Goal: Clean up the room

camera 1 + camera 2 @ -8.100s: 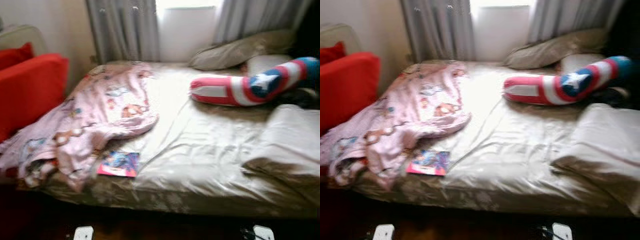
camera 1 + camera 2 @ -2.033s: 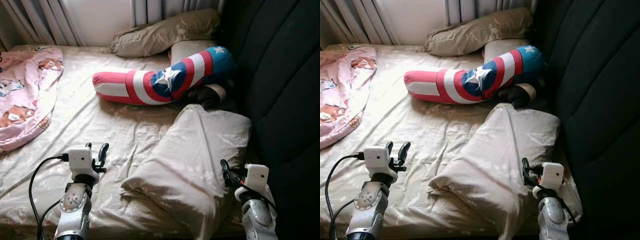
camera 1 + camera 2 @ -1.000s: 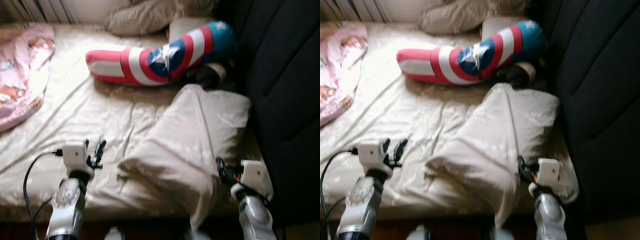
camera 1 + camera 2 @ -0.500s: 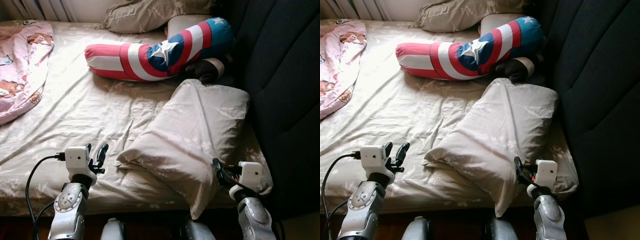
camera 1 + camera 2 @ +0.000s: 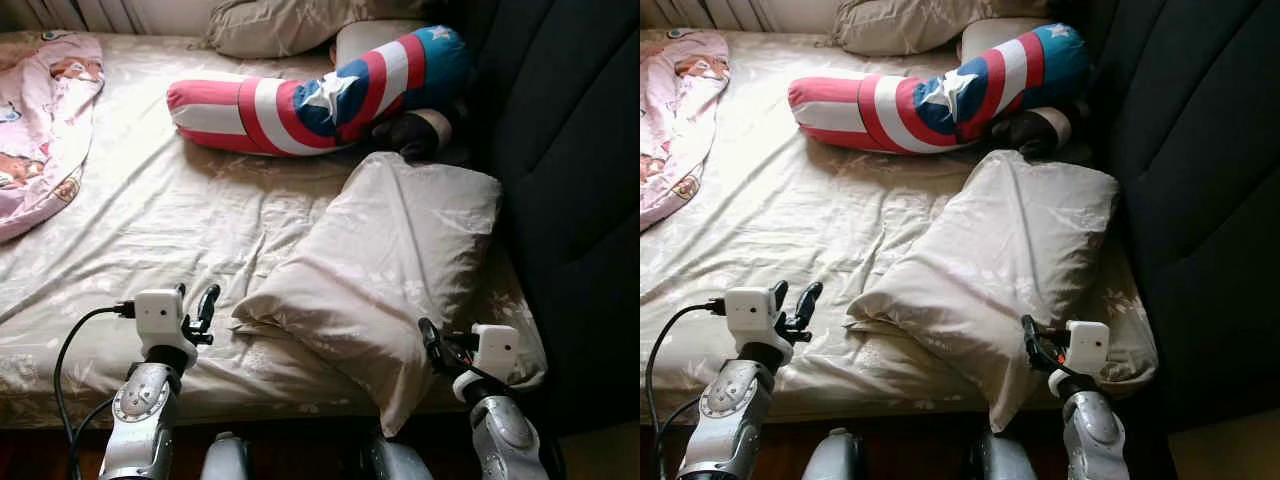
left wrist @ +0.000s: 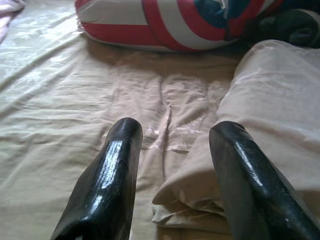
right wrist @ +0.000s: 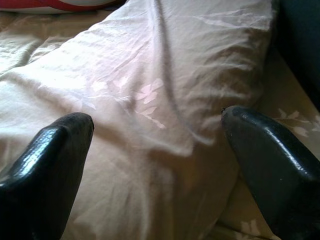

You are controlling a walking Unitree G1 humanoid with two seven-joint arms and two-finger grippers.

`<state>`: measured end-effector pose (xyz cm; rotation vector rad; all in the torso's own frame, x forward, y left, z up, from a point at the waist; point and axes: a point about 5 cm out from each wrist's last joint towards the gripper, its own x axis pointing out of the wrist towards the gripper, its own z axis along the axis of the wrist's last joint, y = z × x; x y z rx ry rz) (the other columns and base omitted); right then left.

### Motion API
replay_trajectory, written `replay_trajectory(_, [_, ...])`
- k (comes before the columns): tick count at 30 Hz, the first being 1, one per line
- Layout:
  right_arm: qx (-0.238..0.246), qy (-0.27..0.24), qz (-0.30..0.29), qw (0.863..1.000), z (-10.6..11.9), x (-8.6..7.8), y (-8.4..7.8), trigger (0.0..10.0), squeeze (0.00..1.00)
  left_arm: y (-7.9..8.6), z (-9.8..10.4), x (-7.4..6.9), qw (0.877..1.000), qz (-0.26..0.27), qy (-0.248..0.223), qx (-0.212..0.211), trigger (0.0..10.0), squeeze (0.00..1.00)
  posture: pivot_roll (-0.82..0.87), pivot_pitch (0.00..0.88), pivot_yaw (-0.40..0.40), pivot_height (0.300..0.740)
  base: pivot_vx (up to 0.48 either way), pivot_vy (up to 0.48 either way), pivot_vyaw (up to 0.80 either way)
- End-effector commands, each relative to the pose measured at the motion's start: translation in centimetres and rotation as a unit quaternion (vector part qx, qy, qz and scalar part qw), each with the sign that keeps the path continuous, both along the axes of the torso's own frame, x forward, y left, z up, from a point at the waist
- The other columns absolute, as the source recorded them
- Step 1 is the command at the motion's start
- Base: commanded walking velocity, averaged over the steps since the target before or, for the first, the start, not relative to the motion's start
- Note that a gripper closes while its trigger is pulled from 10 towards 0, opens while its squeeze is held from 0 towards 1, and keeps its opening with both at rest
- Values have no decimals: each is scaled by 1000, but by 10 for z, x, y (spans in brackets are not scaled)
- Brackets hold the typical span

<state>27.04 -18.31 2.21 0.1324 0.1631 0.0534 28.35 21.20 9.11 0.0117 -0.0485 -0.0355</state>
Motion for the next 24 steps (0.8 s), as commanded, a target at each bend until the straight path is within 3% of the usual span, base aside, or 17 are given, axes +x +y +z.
replay_trajectory(1, [4, 6, -8, 1000, -3, -5, -4, 10000, 0, -1, 1, -2, 1000, -7, 4, 21, 10000, 0, 26, 193, -60, 651, 0, 0, 0])
replay_trajectory(21, [9, 29, -19, 999, -11, -8, 0, 10000, 0, 5, 4, -3, 1000, -6, 6, 22, 10000, 0, 26, 206, -35, 651, 0, 0, 0])
replay_trajectory(24, [9, 30, -19, 999, -11, -8, 0, 10000, 0, 5, 4, -3, 1000, -6, 6, 22, 10000, 0, 27, 207, -35, 632, 0, 0, 0])
